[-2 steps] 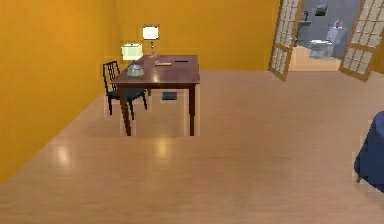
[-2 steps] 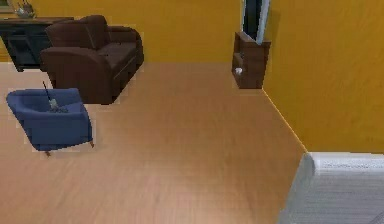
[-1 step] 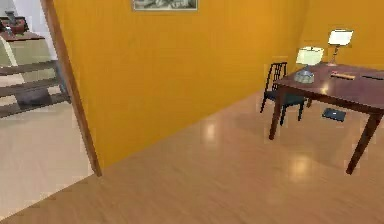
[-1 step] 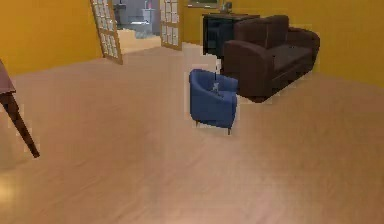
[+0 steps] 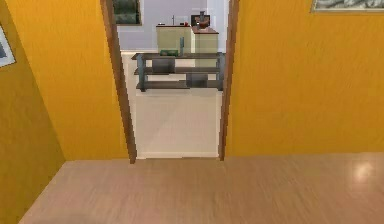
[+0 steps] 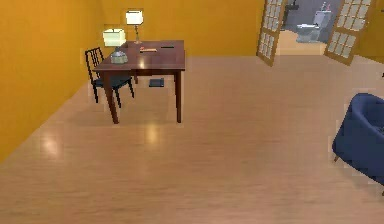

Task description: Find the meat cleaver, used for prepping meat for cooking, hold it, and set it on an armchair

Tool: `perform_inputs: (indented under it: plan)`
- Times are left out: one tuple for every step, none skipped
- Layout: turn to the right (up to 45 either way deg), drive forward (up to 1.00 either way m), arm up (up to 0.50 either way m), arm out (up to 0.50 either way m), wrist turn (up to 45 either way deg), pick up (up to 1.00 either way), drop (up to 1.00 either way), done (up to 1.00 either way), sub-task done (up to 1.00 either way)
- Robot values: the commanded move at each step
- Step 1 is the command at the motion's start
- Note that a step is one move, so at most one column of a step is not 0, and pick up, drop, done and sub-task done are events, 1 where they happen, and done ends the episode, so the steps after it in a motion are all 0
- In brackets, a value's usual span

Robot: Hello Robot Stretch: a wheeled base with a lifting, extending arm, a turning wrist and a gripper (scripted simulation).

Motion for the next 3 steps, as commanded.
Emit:
perform_inputs:
  plan:
    - [0.0, 0.20, 0.00, 0.00, 0.0, 0.00, 0.00, 0.00, 0.00]
    - [-9.0, 0.00, 0.00, 0.00, 0.0, 0.00, 0.00, 0.00, 0.00]
    - [0.0, 1.00, 0.00, 0.00, 0.0, 0.00, 0.00, 0.00, 0.00]
